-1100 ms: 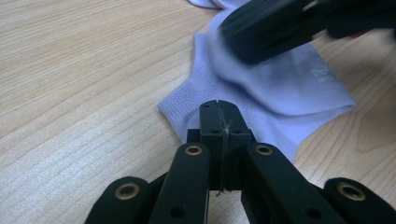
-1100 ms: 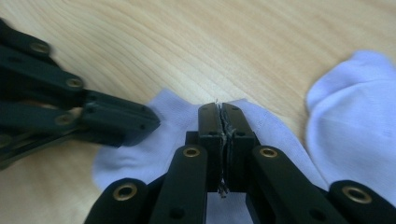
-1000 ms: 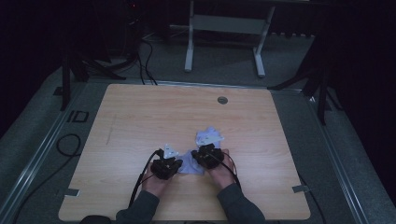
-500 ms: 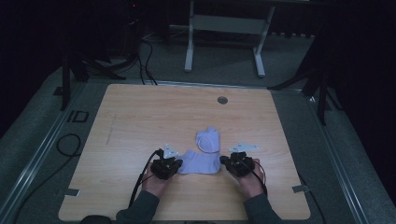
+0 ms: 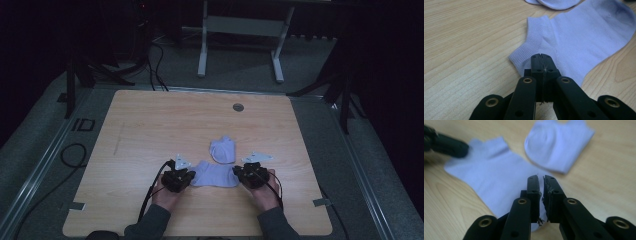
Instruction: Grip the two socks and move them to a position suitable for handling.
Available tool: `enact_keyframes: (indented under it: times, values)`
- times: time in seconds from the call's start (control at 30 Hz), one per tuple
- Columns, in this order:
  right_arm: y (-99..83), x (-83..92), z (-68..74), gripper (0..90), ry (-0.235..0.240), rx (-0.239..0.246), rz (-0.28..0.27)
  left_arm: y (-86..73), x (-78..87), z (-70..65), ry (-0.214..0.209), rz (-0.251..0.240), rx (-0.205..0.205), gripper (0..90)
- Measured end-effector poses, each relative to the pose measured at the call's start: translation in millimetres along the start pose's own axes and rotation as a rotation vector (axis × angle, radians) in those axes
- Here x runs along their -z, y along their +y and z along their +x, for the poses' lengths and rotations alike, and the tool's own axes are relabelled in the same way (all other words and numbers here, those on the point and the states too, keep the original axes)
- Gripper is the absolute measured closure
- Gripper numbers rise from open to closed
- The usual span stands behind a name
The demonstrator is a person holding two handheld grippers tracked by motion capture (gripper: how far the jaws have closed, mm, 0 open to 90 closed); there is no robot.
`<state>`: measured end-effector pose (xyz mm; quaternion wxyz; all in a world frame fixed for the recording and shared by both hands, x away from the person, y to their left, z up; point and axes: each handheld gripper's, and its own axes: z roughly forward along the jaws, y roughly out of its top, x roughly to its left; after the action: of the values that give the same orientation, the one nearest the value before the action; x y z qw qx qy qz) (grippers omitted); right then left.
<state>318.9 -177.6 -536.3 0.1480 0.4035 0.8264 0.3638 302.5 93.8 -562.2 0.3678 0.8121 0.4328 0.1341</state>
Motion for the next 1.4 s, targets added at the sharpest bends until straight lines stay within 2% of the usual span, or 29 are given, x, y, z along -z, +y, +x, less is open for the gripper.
enact_keyframes:
  times: [0.1,0.23,0.33,0.4,0.53,0.67,0.8,0.9,1.1,1.23,1.27,1.3,1.4]
  values:
    - [-9.5,-4.0,-3.0,84.3,-0.007,-0.018,0.028,-0.1,0.0,0.4,-0.003,-0.001,0.003,89.7]
    - [-17.5,-2.6,-9.3,85.0,-0.018,-0.016,0.054,-0.5,0.0,1.2,-0.007,-0.004,0.005,89.7]
    - [-20.3,-2.3,-13.9,86.0,-0.026,-0.023,0.065,-0.6,0.1,1.2,-0.008,-0.003,0.007,89.7]
    - [-20.6,-2.3,-15.4,85.6,-0.05,-0.015,0.079,-0.7,0.2,1.3,-0.008,-0.003,0.009,89.7]
    - [-20.3,-1.1,-16.9,85.6,-0.047,-0.022,0.078,-1.0,0.6,1.6,-0.01,-0.002,0.012,89.6]
    - [-7.8,3.0,-12.4,85.3,-0.043,-0.002,0.041,-1.6,0.9,1.5,-0.012,-0.004,0.016,89.6]
    - [19.4,0.5,-1.0,83.5,-0.018,0.053,0.011,-1.9,1.0,0.7,-0.011,-0.006,0.016,89.5]
    - [40.4,-10.8,8.9,82.2,-0.005,0.101,-0.003,-1.9,1.0,0.6,-0.008,-0.006,0.011,89.5]
    - [65.7,-44.5,20.1,78.6,0.026,0.121,0.027,-1.9,1.0,0.5,-0.009,-0.006,0.012,89.4]
    - [72.4,-66.1,18.5,75.7,0.028,0.103,0.07,-2.0,1.1,0.6,-0.008,-0.004,0.009,89.4]
    - [72.4,-66.1,18.5,75.7,0.028,0.103,0.07,-2.0,1.1,0.6,-0.008,-0.004,0.009,89.4]
    - [72.3,-76.1,15.6,74.7,0.033,0.086,0.105,-1.9,1.3,0.5,-0.009,-0.003,0.009,89.4]
    - [69.3,-88.5,11.6,74.7,0.037,0.062,0.151,-1.9,1.3,0.7,-0.009,-0.002,0.009,89.4]
